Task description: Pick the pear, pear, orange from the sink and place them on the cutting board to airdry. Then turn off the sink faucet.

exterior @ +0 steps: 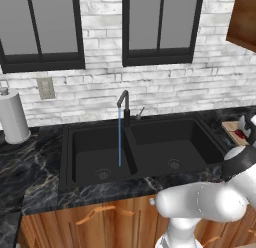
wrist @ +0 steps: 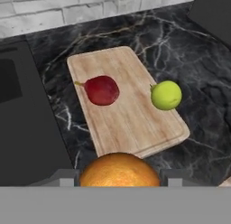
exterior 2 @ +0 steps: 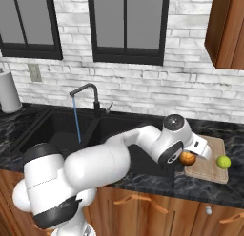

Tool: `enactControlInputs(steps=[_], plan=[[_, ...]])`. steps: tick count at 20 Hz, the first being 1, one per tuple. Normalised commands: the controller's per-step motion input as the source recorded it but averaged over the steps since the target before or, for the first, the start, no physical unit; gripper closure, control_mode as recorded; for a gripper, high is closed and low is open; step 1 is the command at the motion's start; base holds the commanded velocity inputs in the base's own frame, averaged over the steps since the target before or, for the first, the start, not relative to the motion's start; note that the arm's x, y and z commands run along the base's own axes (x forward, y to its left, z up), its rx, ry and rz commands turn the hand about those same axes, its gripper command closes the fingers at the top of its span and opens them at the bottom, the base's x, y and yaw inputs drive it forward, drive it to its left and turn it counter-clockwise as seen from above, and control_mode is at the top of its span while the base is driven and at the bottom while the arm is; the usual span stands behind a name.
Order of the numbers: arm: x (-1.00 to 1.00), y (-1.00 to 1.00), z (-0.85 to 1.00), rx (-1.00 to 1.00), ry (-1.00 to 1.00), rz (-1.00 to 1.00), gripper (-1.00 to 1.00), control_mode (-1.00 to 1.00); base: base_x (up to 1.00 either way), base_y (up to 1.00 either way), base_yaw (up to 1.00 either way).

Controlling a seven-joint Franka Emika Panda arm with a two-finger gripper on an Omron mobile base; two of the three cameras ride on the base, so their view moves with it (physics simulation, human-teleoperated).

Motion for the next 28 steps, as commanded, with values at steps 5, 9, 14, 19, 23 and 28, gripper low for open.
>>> enactControlInputs(steps=[5, 9, 14, 19, 23, 28], plan=[[0.24, -0.16, -0.12, 0.02, 0.00, 0.00, 1.00, -1.00, 0.00, 0.00, 0.00], [0.20, -0.20, -0.14, 0.02, 0.00, 0.00, 1.00, -1.00, 0.00, 0.00, 0.00], [0.13, -0.16, -0.23, 0.02, 0.01, 0.00, 1.00, -1.00, 0.00, 0.00, 0.00], [0.15, -0.10, -0.17, 0.02, 0.01, 0.00, 1.00, -1.00, 0.00, 0.00, 0.00], [0.13, -0.10, -0.16, 0.02, 0.01, 0.00, 1.00, -1.00, 0.00, 0.00, 0.00], [0.16, -0.10, -0.21, 0.02, 0.02, 0.00, 1.00, -1.00, 0.00, 0.00, 0.00]])
